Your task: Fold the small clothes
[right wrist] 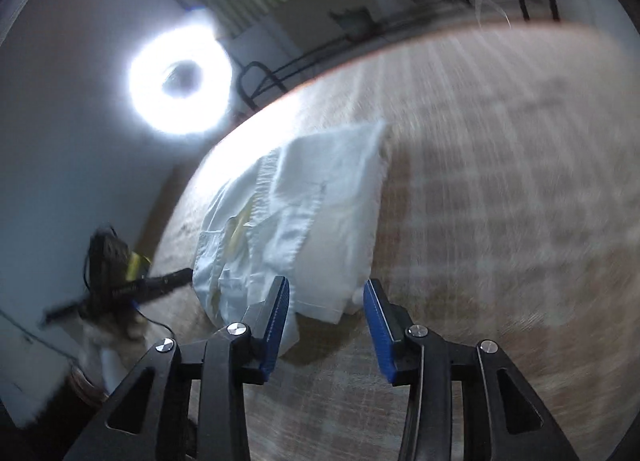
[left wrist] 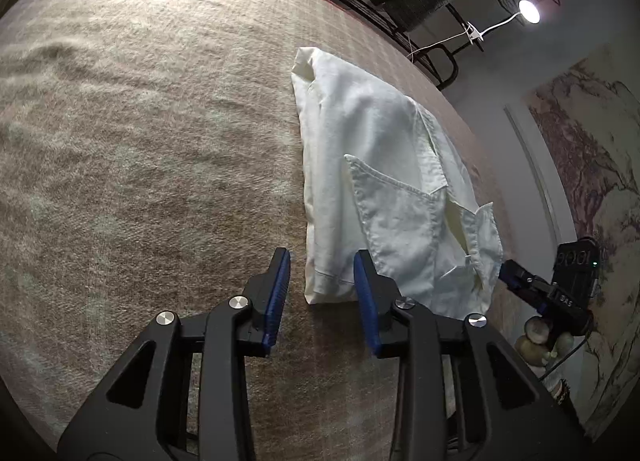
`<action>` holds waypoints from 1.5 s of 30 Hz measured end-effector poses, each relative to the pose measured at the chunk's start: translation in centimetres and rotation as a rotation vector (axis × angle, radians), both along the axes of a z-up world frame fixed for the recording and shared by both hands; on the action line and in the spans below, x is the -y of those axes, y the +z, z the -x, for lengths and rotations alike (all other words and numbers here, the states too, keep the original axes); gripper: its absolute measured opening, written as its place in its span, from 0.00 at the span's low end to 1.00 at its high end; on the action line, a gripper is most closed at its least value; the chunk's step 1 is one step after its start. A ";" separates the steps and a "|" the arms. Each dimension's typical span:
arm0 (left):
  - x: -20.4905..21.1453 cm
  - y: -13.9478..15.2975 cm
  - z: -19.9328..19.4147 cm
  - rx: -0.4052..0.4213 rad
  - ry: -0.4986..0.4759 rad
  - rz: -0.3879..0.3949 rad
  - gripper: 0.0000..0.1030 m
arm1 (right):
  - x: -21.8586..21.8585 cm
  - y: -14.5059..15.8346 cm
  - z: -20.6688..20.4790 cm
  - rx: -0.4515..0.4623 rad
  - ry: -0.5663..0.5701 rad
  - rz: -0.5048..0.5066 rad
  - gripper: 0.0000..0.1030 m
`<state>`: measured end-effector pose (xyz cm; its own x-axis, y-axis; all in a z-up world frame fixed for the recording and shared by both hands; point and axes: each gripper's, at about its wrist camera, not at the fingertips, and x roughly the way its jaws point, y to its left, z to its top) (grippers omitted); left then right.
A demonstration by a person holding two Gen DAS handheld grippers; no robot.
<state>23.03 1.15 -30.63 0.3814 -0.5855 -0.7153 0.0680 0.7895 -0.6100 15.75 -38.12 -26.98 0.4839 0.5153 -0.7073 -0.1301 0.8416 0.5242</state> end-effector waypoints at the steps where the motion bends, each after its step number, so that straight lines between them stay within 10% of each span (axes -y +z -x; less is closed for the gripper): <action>1: 0.0 -0.1 0.0 -0.002 0.003 0.002 0.31 | 0.0 -0.7 -0.2 -0.023 -0.010 -0.022 0.36; 4: 0.6 -0.2 0.0 0.004 -0.026 0.001 0.04 | 0.3 -2.6 -1.0 -0.082 -0.031 -0.083 0.21; 8: 1.0 1.6 0.3 0.046 -0.035 0.003 0.00 | -0.3 -2.7 -1.8 -0.077 -0.002 -0.113 0.00; 12: 1.1 1.2 0.5 0.040 -0.062 -0.069 0.00 | -1.7 0.9 -1.2 0.059 0.074 0.113 0.00; 16: 1.7 -0.4 0.8 0.037 -0.076 -0.120 0.00 | -2.3 -1.2 -1.3 -0.005 0.099 0.243 0.00; 21: 0.9 1.2 1.1 0.073 -0.085 -0.174 0.02 | -3.1 -0.8 -0.9 0.015 0.132 0.285 0.03; 25: -0.3 4.1 1.1 0.156 -0.062 -0.229 0.02 | -2.9 1.6 -0.8 0.068 0.157 0.347 0.30; 33: 3.6 7.3 -5.3 0.283 -0.126 -0.288 0.02 | -6.3 5.0 -6.0 0.202 0.222 0.371 0.29; 45: 5.0 0.4 -9.2 0.212 -0.176 -0.319 0.02 | -16.4 -1.1 -14.0 0.117 0.420 0.451 0.27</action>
